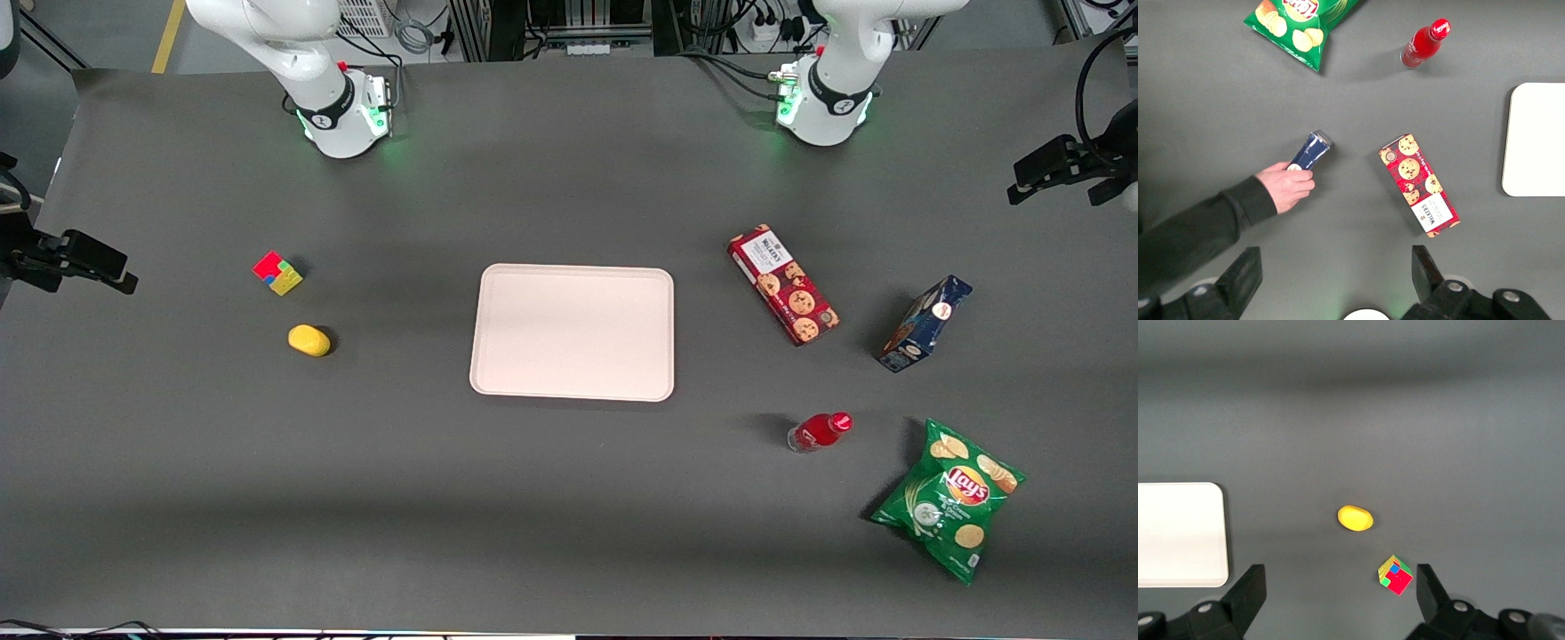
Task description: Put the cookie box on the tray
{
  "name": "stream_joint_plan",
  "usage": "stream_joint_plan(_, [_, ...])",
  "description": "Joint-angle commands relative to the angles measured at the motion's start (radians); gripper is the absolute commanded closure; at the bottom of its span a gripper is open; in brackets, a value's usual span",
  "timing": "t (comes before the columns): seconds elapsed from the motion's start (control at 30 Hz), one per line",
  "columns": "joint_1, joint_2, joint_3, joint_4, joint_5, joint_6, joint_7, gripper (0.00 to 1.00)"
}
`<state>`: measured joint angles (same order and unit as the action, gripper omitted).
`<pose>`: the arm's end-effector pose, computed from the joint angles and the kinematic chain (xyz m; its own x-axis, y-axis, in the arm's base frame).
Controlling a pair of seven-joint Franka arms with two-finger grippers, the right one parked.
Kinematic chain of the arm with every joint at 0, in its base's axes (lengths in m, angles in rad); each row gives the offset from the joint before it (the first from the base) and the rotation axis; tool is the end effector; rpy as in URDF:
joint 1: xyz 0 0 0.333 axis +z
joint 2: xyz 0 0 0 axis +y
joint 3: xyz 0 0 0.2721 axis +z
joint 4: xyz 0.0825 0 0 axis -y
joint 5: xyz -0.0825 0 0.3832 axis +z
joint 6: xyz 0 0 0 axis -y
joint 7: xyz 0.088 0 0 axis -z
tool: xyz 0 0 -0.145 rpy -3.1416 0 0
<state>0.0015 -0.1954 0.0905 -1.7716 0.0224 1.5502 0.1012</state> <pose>0.4935 0.0518 0.5487 0.9996 -0.0110 -0.0271 -0.0110 -0.9999 -0.0021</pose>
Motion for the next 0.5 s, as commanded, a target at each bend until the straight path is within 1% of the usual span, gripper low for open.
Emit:
stream_joint_plan(0.0, [0.003,0.036,0.023,0.128,0.017,-0.088,0.060,0.00])
stream_joint_plan(0.13, [0.006,0.037,0.043,0.175,0.017,-0.124,0.194,0.00])
stream_joint_plan(0.23, [0.006,0.037,0.051,0.175,0.022,-0.125,0.342,0.00])
stream_joint_plan(0.37, [0.005,0.059,0.049,0.141,0.022,-0.134,0.471,0.00])
stream_joint_plan(0.47, [0.003,0.065,0.046,0.072,0.022,-0.119,0.543,0.00])
